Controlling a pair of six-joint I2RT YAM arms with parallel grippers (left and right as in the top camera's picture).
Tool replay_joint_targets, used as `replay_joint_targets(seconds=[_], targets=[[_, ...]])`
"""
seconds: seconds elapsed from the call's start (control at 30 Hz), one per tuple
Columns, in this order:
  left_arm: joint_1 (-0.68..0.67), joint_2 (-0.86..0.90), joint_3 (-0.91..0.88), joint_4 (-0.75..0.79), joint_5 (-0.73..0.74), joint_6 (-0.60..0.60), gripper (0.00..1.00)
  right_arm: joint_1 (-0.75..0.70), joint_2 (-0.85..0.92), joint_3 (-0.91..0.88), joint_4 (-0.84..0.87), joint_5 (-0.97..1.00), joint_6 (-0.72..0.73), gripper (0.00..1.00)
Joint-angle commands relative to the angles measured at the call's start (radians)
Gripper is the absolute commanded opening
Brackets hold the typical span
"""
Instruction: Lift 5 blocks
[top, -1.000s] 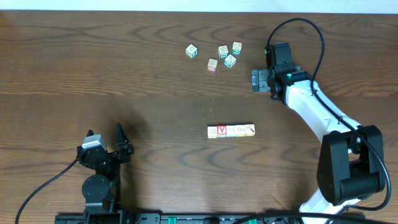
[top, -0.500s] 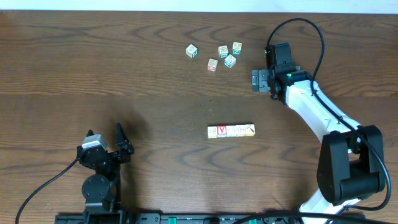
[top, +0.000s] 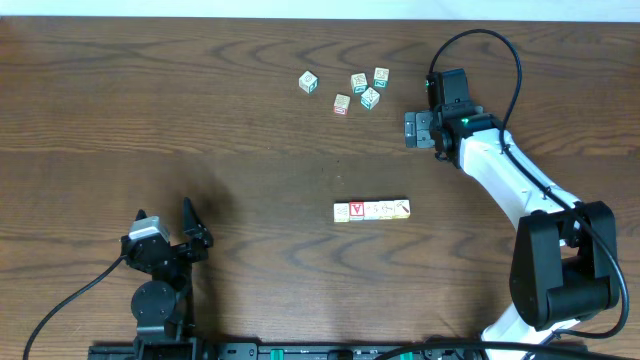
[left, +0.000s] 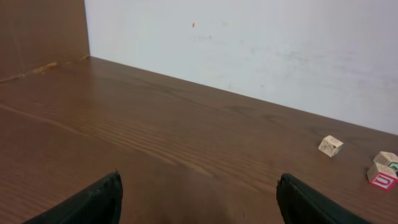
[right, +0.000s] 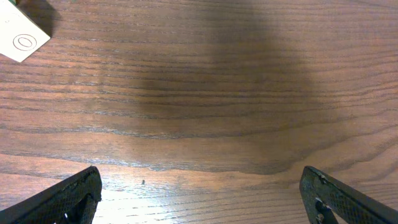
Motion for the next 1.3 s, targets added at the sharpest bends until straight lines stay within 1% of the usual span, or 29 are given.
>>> replay_joint_targets(seconds=[0.0,0.07,0.1,0.13,0.2,0.3,0.37,0.47,0.63,0.73,0.97,1.27], targets=[[0.004,-0.004,-0.009,-0.051,0.066,0.130,0.80,0.006,-0.005,0.012,-0.001,0.012,-0.006,0.99],[0.004,-0.004,-0.009,-0.056,0.149,0.249,0.80,0.006,-0.005,0.012,0.000,0.012,-0.006,0.99],[0.004,-0.004,-0.009,-0.061,0.166,0.277,0.80,0.007,-0.005,0.012,-0.001,0.012,-0.006,0.99],[0.004,-0.004,-0.009,-0.064,0.166,0.278,0.80,0.007,-0.005,0.012,-0.001,0.012,-0.006,0.99],[0.004,-0.004,-0.009,-0.064,0.166,0.254,0.80,0.009,-0.005,0.012,-0.001,0.012,-0.006,0.99],[0.004,-0.002,-0.009,-0.064,0.165,0.169,0.80,0.010,-0.005,0.012,-0.001,0.012,-0.006,0.99],[0.004,0.004,-0.009,-0.064,0.166,0.135,0.80,0.013,-0.005,0.012,-0.001,0.012,-0.006,0.99],[0.004,0.019,-0.009,-0.064,0.166,0.124,0.80,0.023,-0.005,0.012,-0.001,0.012,-0.006,0.99],[0.004,0.053,-0.009,-0.064,0.166,0.072,0.80,0.058,-0.024,0.012,-0.002,0.012,-0.006,0.99],[0.004,0.076,-0.009,-0.064,0.166,0.072,0.80,0.077,-0.053,0.012,-0.002,0.012,-0.006,0.99],[0.004,0.139,-0.009,-0.064,0.166,0.072,0.80,0.093,-0.183,0.011,-0.002,0.012,-0.006,0.99],[0.004,0.209,-0.009,-0.064,0.166,0.072,0.80,0.093,-0.450,0.010,-0.002,0.012,-0.006,0.99]])
